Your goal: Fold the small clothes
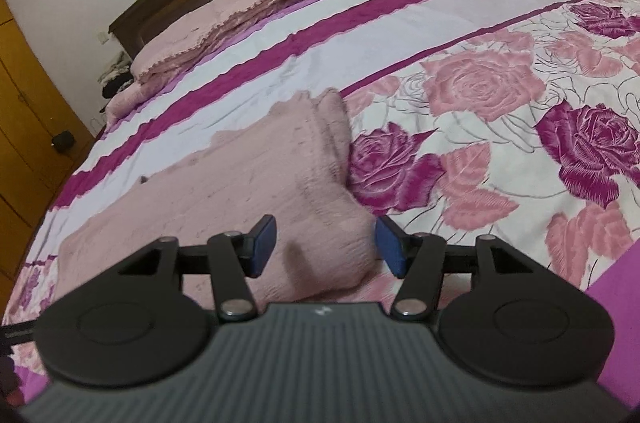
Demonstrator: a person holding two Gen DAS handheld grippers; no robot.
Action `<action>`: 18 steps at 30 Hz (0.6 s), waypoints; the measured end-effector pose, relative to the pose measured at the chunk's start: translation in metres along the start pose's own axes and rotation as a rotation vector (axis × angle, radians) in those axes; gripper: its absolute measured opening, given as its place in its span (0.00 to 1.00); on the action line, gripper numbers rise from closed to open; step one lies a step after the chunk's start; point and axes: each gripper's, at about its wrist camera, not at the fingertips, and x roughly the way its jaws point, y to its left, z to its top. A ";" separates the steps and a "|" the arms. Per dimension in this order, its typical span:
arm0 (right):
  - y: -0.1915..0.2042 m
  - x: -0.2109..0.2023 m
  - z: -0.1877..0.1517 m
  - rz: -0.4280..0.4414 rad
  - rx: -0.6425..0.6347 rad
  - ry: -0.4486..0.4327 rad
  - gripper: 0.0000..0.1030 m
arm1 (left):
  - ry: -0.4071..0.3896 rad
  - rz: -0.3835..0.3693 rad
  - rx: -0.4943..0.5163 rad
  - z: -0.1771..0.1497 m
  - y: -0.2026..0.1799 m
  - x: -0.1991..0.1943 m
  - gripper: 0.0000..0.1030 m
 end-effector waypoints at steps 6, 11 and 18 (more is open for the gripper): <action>-0.012 0.019 0.002 0.075 0.043 0.054 0.57 | 0.019 0.021 0.011 0.001 -0.002 0.009 0.71; -0.011 0.032 0.004 0.132 0.059 0.081 0.57 | 0.030 0.023 0.012 0.003 -0.002 0.012 0.72; -0.012 0.049 0.005 0.188 0.100 0.091 0.59 | 0.033 0.022 0.010 0.004 -0.003 0.015 0.73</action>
